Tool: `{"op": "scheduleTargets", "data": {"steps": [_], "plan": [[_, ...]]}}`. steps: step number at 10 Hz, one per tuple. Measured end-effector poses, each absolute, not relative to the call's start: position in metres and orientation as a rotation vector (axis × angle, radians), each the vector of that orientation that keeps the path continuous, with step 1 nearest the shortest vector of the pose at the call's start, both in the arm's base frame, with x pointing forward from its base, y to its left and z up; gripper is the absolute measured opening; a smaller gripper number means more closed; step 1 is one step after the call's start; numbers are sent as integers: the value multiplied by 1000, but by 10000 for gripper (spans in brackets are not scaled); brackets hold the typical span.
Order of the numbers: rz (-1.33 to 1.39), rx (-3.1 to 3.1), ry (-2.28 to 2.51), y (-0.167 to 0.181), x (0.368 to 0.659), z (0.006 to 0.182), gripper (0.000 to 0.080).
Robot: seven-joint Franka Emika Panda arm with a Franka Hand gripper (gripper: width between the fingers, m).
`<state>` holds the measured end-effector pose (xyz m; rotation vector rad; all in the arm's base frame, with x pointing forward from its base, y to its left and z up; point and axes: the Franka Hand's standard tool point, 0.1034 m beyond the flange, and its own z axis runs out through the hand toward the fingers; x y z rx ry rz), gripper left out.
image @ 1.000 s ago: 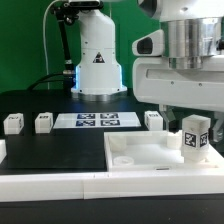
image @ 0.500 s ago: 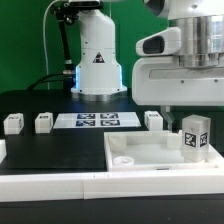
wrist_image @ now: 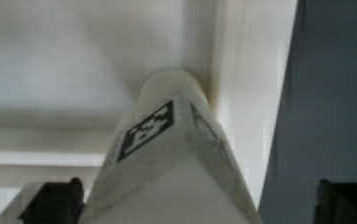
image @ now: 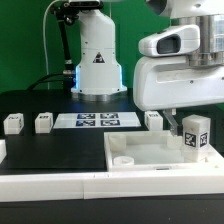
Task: Assemble square table
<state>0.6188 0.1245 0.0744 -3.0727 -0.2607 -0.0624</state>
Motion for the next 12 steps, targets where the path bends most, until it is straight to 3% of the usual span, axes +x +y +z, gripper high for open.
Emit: {"op": "scheduleTargets", "data": {"steps": [4, 5, 6, 8, 12], "plan": [[-58, -3036, -615, 120, 619, 75, 649], [-73, -3037, -614, 120, 621, 75, 525], [-75, -3037, -613, 120, 621, 75, 525], [-75, -3037, -613, 120, 621, 75, 289], [-72, -3059, -469, 120, 621, 75, 289]]}}
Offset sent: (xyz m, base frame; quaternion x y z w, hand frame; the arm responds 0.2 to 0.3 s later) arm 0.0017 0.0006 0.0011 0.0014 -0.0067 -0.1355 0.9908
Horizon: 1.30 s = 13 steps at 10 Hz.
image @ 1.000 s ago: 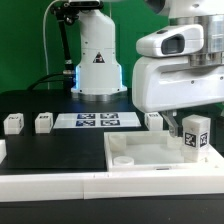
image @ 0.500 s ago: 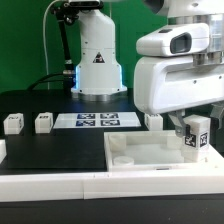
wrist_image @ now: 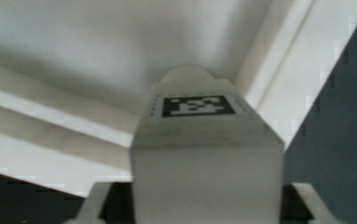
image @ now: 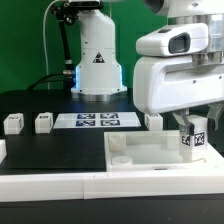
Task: Assemble square table
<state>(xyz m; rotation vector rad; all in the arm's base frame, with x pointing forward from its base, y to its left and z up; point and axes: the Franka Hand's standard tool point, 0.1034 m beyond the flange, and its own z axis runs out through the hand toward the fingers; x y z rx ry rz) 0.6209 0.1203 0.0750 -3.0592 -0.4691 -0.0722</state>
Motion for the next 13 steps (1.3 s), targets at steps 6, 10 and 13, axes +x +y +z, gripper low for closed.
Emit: {"op": "scheduleTargets", "data": {"steps": [6, 10, 13], "plan": [[-68, -3036, 602, 116, 621, 73, 291], [-52, -2874, 1136, 112, 621, 72, 291], [-37, -2759, 1383, 111, 620, 72, 291]]}}
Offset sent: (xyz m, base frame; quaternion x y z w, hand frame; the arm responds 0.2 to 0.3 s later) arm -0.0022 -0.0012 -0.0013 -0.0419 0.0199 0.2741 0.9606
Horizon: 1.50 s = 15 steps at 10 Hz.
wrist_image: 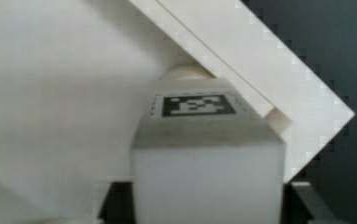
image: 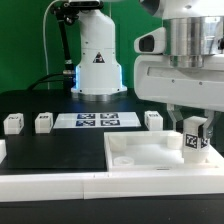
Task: Assemble square table
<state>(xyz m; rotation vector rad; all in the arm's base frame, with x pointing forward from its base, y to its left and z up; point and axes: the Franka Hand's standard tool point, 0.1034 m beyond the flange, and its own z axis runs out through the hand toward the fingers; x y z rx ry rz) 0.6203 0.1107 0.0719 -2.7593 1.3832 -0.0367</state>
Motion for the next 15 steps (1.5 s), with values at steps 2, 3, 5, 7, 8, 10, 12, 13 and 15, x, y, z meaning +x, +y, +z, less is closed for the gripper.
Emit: {"op": "scheduleTargets", "data": {"steps": [2, 3, 5, 7, 8, 10, 12, 13, 15], "plan": [[-34, -2725, 1447, 111, 620, 72, 291], [-35, -2743, 1412, 111, 620, 72, 463], [-41, -2790, 1313, 114, 621, 74, 629], [-65, -2905, 1025, 122, 620, 75, 645], [-71, -2980, 792, 124, 619, 75, 649], [-76, -3050, 471, 128, 618, 74, 649], [-76, -3083, 178, 134, 616, 73, 649], [-80, -3091, 24, 133, 616, 73, 649], [-86, -3097, -196, 132, 616, 73, 649]]}}
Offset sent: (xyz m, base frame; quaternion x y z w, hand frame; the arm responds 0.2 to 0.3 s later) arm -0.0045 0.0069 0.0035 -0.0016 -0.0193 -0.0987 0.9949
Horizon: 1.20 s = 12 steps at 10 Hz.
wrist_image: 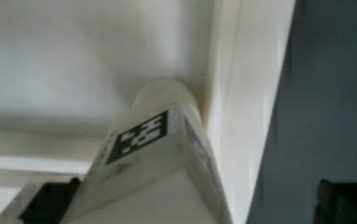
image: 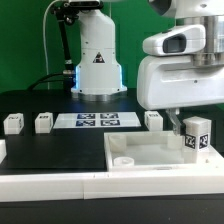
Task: Assemble square table
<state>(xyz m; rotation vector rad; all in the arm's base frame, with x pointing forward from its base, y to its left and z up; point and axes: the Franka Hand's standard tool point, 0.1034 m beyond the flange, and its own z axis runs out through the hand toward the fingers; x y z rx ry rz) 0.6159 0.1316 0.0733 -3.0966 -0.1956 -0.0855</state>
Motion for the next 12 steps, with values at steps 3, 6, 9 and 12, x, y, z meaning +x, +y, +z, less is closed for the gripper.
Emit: {"op": "scheduleTargets", "data": {"steps": [3, 6, 9, 12], "plan": [[-92, -3063, -589, 124, 617, 73, 649], [-98, -3046, -728, 120, 619, 73, 631], [-96, -3057, -674, 120, 619, 72, 290], [-94, -3093, -440, 120, 618, 72, 290]]}}
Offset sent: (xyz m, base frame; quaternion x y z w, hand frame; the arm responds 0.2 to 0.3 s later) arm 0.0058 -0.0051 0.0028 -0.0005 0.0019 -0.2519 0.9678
